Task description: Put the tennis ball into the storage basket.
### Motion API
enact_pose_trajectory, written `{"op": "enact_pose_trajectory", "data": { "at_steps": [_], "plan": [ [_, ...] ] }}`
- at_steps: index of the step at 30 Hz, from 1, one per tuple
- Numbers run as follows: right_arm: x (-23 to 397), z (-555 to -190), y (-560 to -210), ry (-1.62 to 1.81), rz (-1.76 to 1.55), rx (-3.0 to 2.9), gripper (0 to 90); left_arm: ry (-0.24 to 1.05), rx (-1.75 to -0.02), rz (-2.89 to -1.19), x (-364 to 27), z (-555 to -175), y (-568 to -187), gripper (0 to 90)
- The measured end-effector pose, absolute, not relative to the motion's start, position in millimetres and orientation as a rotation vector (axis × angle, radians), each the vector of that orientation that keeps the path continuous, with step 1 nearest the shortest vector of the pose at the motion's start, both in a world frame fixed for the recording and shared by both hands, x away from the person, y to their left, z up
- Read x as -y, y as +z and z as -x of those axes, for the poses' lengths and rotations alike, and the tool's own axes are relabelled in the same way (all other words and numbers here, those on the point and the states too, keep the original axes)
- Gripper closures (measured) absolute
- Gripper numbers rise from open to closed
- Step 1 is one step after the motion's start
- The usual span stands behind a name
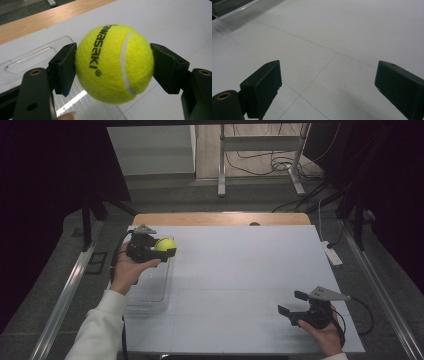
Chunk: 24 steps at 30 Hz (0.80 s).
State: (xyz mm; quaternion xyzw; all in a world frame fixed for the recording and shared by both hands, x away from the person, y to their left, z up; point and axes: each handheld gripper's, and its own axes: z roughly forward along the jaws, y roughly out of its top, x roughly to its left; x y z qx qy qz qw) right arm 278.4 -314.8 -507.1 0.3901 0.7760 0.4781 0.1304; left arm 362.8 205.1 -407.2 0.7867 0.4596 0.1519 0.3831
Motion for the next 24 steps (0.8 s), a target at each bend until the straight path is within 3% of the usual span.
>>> {"op": "enact_pose_trajectory", "data": {
  "at_steps": [24],
  "plan": [
    [314.8, -278.5, -507.4, 1.387, -1.132, -2.255, 7.1, 0.43, -1.237, -1.979, -221.4, -371.4, -410.3, 26.9]
  ]
}}
